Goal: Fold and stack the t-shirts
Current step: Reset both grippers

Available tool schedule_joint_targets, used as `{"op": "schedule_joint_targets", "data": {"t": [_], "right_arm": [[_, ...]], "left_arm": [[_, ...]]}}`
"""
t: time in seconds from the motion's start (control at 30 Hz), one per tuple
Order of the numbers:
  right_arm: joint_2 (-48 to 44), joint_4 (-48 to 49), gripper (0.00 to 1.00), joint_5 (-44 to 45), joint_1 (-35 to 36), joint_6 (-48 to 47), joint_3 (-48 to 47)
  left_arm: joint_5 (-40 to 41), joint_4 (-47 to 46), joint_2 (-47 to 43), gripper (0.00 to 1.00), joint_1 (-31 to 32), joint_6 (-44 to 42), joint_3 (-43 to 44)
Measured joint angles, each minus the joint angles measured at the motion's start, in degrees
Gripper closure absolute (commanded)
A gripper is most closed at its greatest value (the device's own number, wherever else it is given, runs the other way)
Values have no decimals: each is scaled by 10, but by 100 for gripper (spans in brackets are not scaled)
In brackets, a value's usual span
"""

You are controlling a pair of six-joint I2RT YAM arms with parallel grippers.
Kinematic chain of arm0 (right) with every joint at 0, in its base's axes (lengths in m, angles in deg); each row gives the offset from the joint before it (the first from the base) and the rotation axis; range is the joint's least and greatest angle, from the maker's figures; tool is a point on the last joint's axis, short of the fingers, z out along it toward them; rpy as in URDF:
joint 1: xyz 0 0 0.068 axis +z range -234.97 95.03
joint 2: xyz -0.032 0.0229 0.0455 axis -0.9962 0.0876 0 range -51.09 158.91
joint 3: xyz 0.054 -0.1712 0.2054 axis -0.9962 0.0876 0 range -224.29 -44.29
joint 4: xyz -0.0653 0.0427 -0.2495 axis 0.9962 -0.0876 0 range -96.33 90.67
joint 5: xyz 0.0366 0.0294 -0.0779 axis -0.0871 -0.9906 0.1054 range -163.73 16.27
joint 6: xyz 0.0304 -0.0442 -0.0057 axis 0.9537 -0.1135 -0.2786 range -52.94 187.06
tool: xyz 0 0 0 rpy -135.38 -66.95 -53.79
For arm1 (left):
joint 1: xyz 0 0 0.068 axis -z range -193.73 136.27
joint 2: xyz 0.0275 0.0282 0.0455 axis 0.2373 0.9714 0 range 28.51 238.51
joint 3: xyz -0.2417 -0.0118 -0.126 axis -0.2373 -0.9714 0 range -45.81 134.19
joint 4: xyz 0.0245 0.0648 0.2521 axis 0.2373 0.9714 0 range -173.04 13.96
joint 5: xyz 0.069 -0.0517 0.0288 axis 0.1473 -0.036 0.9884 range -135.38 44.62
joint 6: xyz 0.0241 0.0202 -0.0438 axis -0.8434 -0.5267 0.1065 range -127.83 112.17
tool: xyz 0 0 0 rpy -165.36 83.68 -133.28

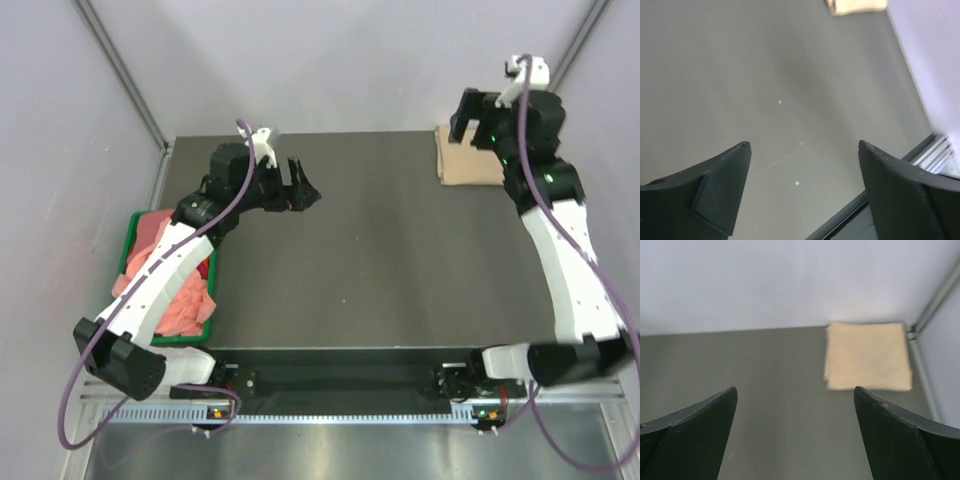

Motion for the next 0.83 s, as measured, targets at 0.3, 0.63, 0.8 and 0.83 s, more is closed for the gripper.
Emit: {"op": "schedule_joint_targets", "data": {"t": [0.3, 0.63, 0.8, 0.83], "right_arm": [[-280, -144, 0, -160, 30, 136, 235], [-416, -195, 0, -210, 30, 184, 324], [-427, -199, 0, -221, 30, 184, 324], [-427, -202, 0, -221, 30, 184, 324]], "left_arm": [[36, 11, -83, 2, -1, 6, -14], [41, 33, -219, 2, -1, 37, -85], [28, 30, -257, 2, -1, 59, -96], [25, 29, -259, 2, -1, 61, -96]]}}
